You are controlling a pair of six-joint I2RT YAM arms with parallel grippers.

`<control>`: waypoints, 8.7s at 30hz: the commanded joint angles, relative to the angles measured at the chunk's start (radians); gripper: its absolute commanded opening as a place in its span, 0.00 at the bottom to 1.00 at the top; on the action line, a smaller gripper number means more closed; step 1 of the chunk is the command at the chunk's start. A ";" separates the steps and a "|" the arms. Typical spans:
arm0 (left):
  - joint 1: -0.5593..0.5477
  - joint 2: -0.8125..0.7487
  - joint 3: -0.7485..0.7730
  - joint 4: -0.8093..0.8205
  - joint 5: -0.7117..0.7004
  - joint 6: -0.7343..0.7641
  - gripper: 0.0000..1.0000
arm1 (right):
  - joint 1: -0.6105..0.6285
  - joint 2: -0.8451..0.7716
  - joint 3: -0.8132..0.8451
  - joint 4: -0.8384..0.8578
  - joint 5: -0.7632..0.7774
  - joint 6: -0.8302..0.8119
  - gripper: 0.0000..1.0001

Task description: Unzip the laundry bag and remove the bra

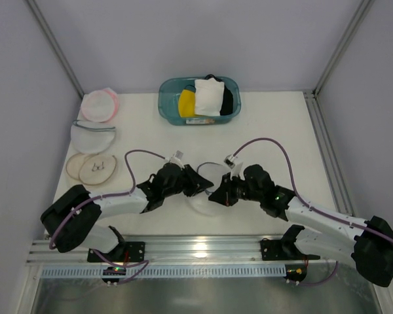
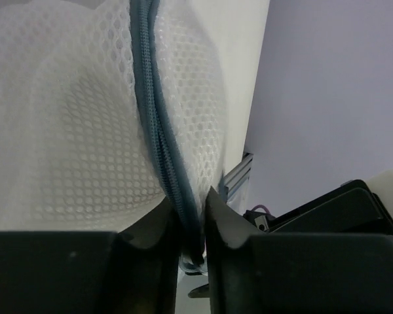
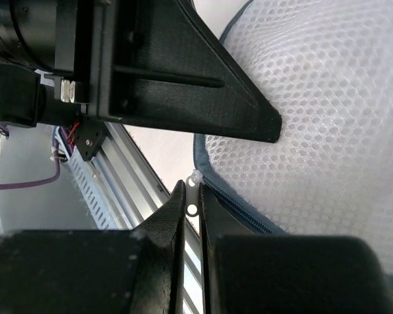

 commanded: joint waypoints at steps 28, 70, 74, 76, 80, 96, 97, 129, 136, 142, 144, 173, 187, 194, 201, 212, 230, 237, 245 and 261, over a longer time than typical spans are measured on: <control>0.145 -0.131 0.024 -0.218 0.060 0.196 0.00 | 0.007 -0.033 0.132 -0.592 0.273 -0.073 0.04; 0.200 -0.425 0.009 -0.414 0.127 0.187 0.99 | 0.007 -0.068 0.109 -0.192 0.116 -0.004 0.04; 0.151 -0.428 -0.012 -0.406 0.115 0.147 0.99 | 0.007 -0.082 0.056 0.020 -0.167 0.076 0.04; 0.137 -0.436 -0.028 -0.390 0.110 0.133 0.99 | 0.007 -0.072 0.052 0.023 -0.160 0.071 0.04; 0.111 -0.436 -0.035 -0.357 0.107 0.102 0.99 | 0.007 -0.033 0.051 0.054 -0.172 0.071 0.04; 0.070 -0.248 -0.022 -0.158 0.114 0.061 0.37 | 0.006 -0.011 0.045 0.075 -0.181 0.071 0.04; 0.070 -0.246 -0.023 -0.156 0.110 0.061 0.24 | 0.007 -0.014 0.046 0.062 -0.177 0.061 0.04; 0.073 -0.310 0.005 -0.264 -0.001 0.124 0.97 | 0.011 0.020 0.233 -0.648 0.582 -0.073 0.04; 0.073 -0.427 0.006 -0.400 -0.080 0.157 0.99 | 0.010 0.032 0.304 -0.777 0.895 -0.001 0.41; 0.074 -0.537 -0.002 -0.534 -0.144 0.177 0.99 | 0.011 -0.063 0.356 -0.794 0.896 -0.019 0.97; 0.074 -0.579 -0.006 -0.570 -0.159 0.180 0.99 | 0.011 -0.110 0.367 -0.768 0.809 -0.068 0.99; 0.076 -0.885 -0.045 -0.784 -0.248 0.177 0.99 | 0.494 0.371 0.606 -0.790 0.980 -0.283 0.86; 0.076 -0.906 -0.066 -0.779 -0.233 0.168 0.99 | 0.495 0.273 0.626 -0.722 0.902 -0.279 0.29; 0.076 -0.820 -0.075 -0.683 -0.181 0.167 1.00 | 0.491 0.187 0.620 -0.756 0.997 -0.197 0.04; 0.074 -0.589 -0.058 -0.423 -0.077 0.193 0.99 | 0.468 0.169 0.617 -0.839 1.169 -0.009 0.04; 0.064 -0.082 0.210 -0.273 0.040 0.337 0.87 | 0.468 0.023 0.511 -0.814 1.206 0.129 0.04; 0.021 0.067 0.270 -0.385 0.084 0.400 0.00 | 0.396 -0.028 0.473 -1.089 1.279 0.453 0.04; 0.021 -0.036 0.201 -0.408 0.055 0.392 0.00 | 0.308 -0.016 0.480 -1.564 1.446 1.010 0.21; 0.021 -0.066 0.149 -0.409 0.061 0.386 0.00 | 0.369 -0.011 0.462 -0.891 1.290 0.357 0.75; -0.005 -0.076 0.023 -0.351 0.074 0.346 0.00 | 0.368 0.067 0.180 -0.297 0.828 0.234 0.64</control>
